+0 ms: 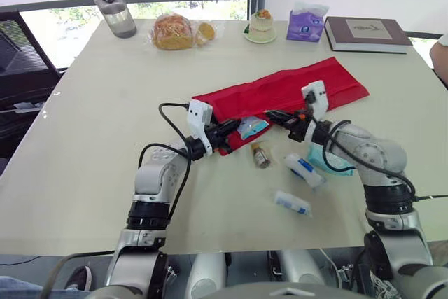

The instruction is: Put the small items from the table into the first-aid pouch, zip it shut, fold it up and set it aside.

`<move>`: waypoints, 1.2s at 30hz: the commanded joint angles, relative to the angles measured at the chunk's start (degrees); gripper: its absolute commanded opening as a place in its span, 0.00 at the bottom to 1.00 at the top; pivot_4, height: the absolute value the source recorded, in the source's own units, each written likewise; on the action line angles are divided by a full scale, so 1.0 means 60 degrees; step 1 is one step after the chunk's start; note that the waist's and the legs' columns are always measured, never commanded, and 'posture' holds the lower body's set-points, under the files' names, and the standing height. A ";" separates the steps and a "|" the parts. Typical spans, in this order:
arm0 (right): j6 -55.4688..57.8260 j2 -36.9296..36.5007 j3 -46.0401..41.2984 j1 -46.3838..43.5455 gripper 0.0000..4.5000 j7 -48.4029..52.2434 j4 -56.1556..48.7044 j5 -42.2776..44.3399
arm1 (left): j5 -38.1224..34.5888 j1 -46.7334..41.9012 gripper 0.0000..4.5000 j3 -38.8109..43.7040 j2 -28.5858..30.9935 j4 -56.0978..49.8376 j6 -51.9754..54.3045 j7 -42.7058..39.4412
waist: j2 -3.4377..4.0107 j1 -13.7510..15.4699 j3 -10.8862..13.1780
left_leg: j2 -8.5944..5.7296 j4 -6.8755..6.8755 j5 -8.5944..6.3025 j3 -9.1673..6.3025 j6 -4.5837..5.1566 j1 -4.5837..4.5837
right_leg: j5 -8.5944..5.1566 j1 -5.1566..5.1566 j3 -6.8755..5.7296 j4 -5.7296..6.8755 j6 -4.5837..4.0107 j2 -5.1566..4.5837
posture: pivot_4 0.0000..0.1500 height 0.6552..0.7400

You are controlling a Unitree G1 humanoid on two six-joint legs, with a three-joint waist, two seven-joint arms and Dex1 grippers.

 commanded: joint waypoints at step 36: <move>-0.4372 0.2893 0.1060 -0.1613 0.01 -0.1624 0.4031 -0.4439 | 0.0134 0.0071 0.00 -0.0863 0.0062 -0.0510 -0.0310 -0.0510 | 0.0000 -0.0006 0.0000 | -0.0001 0.0004 0.0001 -0.0040 -0.0001 0.0003 | 0.0008 0.0001 0.0007 0.0005 -0.0002 -0.0016 | 1.00 1.00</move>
